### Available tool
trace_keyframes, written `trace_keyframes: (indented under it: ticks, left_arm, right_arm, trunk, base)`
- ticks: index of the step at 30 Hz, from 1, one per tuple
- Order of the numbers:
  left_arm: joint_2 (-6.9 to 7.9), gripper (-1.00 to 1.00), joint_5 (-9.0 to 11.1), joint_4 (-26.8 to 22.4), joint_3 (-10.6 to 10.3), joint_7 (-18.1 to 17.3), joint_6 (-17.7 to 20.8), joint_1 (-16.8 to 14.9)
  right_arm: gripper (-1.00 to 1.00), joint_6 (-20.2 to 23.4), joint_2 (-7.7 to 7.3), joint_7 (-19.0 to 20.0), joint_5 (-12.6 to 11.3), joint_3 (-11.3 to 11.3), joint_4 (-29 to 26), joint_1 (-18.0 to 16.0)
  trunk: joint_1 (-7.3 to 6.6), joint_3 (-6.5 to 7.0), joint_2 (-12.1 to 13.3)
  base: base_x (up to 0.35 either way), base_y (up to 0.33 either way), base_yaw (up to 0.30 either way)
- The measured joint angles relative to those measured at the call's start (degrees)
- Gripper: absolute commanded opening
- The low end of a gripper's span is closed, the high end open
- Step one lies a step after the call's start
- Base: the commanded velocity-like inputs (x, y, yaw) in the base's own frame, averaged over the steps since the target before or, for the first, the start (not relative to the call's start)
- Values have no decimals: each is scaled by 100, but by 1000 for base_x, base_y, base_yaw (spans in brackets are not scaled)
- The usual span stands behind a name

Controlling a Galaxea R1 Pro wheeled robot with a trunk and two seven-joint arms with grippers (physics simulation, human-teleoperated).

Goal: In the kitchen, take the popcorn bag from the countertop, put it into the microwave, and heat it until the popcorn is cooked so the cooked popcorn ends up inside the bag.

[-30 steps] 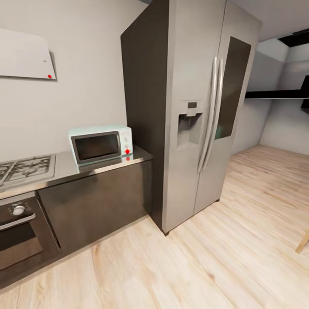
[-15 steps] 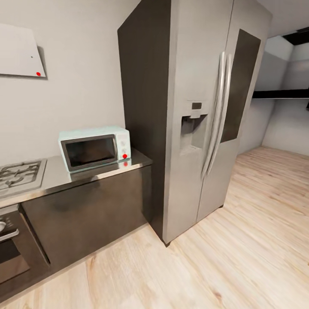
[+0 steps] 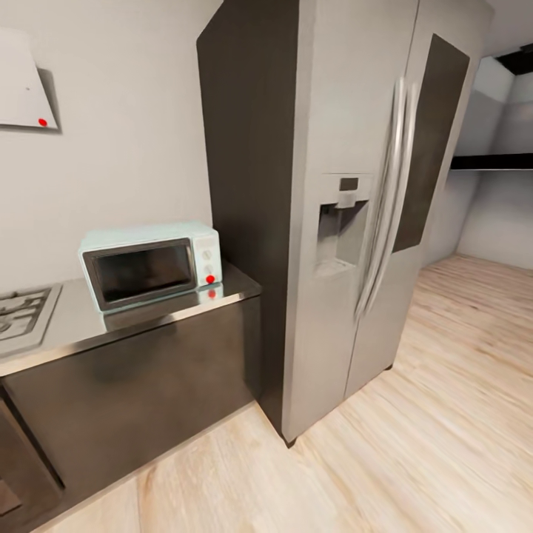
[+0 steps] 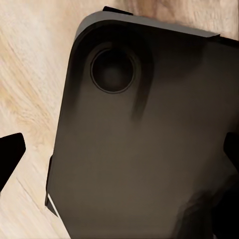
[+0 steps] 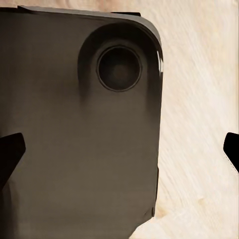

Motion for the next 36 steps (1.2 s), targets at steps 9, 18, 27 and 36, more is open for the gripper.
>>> trace_keyframes:
  ticks: [9, 18, 27, 36]
  left_arm:
    - [-2, 100, 10, -1, 16, 46, -52, -3]
    - [2, 100, 11, -1, 16, 46, -52, -4]
    - [2, 100, 13, -5, 19, 45, -54, -2]
    - [-3, 100, 6, -8, 23, 46, -63, -1]
  right_arm:
    - [100, 4, 24, 4, -27, -21, 0, 0]
    - [100, 14, 12, 7, -21, -15, 0, 0]
    - [100, 6, 0, 5, -19, -14, 0, -1]
    - [100, 8, 19, 7, -13, -1, 0, -1]
  trunk:
    - [0, 0, 0]
    - [0, 0, 0]
    - [1, 0, 0]
    - [3, 0, 0]
  base:
    - [320, 0, 0]
    - [320, 0, 0]
    - [271, 0, 116]
    - [14, 0, 267]
